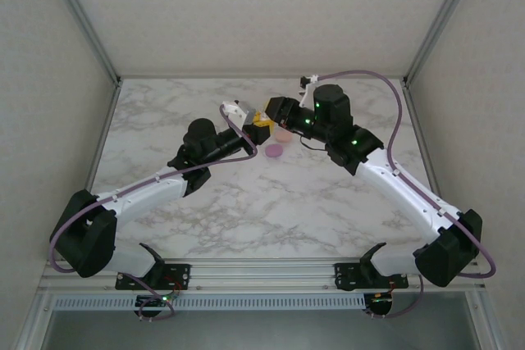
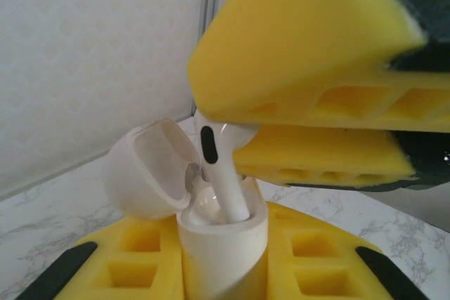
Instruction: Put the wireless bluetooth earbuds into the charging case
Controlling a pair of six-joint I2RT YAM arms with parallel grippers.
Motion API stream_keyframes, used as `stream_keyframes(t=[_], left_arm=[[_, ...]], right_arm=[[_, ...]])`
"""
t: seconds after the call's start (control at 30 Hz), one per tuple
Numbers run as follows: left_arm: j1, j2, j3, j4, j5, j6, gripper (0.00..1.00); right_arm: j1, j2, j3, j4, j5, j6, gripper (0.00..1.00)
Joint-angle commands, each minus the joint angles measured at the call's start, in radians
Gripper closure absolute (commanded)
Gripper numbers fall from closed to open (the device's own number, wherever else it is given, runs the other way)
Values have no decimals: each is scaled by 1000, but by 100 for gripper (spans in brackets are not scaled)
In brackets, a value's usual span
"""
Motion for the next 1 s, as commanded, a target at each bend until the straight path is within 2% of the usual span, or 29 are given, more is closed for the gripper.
stream_keyframes(t=[0.0,0.4,0.97], left_arm=[[-11,0,34,61,-2,-21,93],[-11,-26,33,77,-27,-23,94],[-11,-37,40,74,-25,-20,93]], right_arm=[[21,13,49,4,24,-32,71],[54,5,70,-122,112,-118,71],[59,1,104,-207,137,-170,68]])
